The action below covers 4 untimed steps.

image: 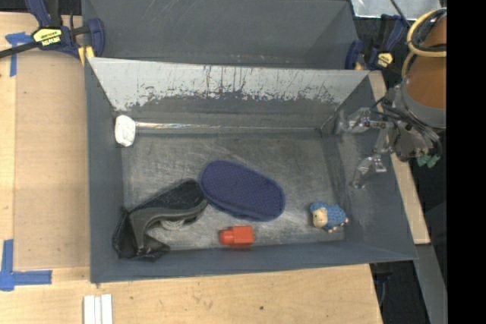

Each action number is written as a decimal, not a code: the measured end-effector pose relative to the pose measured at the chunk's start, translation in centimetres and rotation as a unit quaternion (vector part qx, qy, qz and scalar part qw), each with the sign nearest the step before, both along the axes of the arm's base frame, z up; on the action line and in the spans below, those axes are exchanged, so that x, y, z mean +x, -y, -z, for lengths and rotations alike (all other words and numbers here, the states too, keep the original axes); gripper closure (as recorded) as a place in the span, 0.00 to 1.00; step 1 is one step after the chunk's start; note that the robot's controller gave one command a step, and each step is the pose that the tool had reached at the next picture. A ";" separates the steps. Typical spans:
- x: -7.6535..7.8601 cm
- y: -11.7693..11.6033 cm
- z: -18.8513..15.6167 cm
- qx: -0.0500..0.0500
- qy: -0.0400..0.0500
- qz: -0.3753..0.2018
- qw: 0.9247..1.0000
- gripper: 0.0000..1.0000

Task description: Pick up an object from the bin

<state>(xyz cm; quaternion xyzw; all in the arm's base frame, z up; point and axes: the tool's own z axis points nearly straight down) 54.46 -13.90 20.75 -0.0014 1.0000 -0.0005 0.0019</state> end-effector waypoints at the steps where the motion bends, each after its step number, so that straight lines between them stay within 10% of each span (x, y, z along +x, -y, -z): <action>1: -4.2 -2.8 9.8 0.002 -0.005 -0.071 0.997 0.00; 2: -4.6 -3.2 13.5 0.000 0.001 -0.047 0.999 0.00; 3: -4.1 -3.3 13.2 -0.001 0.008 -0.048 0.999 1.00; 4: -3.7 0.9 -3.5 -0.002 0.004 -0.070 0.998 1.00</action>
Offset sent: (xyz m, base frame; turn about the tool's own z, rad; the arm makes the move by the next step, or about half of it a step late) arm -0.0405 0.0274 -0.0945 -0.1426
